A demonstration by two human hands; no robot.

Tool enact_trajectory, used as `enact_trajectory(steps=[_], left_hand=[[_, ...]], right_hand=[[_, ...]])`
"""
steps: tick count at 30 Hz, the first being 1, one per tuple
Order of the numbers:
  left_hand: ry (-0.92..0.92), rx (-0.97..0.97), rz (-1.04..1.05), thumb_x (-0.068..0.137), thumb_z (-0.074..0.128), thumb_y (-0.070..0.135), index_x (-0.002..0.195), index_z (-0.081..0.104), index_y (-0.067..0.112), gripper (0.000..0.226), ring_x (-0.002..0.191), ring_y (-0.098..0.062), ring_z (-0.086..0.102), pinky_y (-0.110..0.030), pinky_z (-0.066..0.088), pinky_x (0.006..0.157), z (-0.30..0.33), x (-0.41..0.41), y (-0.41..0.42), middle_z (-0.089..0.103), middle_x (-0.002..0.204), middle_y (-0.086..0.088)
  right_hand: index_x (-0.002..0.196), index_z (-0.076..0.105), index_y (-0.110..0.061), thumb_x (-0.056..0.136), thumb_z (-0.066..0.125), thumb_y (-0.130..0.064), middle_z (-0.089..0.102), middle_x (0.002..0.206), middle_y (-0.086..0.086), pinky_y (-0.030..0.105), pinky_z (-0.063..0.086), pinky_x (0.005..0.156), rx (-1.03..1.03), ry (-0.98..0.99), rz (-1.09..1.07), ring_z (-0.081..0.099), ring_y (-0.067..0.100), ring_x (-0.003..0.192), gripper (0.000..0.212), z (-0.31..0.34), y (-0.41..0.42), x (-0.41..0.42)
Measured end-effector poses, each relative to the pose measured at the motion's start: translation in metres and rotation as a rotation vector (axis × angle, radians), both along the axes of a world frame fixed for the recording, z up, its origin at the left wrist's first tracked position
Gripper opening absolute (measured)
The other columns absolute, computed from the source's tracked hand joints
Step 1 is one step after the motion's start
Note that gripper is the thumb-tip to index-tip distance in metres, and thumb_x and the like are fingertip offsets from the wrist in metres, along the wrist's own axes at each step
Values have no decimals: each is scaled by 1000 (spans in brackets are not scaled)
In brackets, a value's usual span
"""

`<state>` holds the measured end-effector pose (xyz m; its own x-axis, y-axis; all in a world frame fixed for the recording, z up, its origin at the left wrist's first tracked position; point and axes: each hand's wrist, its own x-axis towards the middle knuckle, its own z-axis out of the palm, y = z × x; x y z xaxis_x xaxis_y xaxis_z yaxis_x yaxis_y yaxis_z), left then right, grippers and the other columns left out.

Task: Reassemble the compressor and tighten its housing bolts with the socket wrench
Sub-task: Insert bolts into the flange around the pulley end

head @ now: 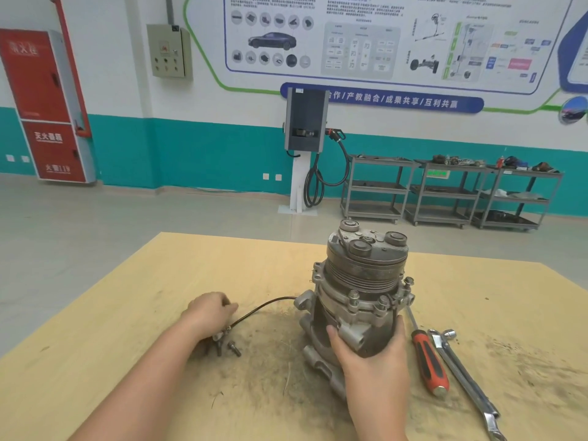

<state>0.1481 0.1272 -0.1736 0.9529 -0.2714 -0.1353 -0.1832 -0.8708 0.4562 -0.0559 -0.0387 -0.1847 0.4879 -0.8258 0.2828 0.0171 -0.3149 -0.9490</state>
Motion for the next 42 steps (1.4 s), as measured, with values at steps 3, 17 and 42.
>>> enact_trajectory(steps=[3, 17, 42], left_hand=[[-5, 18, 50, 101, 41, 49, 113, 58, 8, 46, 102, -25, 60, -30, 45, 80, -5, 0, 18, 64, 113, -9], [13, 106, 105, 93, 59, 30, 118, 45, 10, 35, 89, -20, 52, -26, 38, 68, -8, -50, -7, 48, 91, 1], [997, -1647, 511, 89, 44, -17, 92, 50, 0, 18, 69, -18, 42, -22, 43, 51, 13, -127, -22, 46, 87, -17]], right_hand=[[151, 26, -25, 54, 88, -50, 47, 144, -2, 39, 39, 104, -17, 12, -22, 45, 19, 132, 118, -2, -3, 2], [141, 39, -22, 67, 85, -26, 59, 128, -3, 46, 44, 104, 147, -68, 194, 56, 16, 119, 87, -2, -27, 0], [94, 55, -20, 83, 71, -7, 64, 89, -5, 9, 40, 70, 304, -197, -236, 60, -2, 80, 23, 9, 32, -31]])
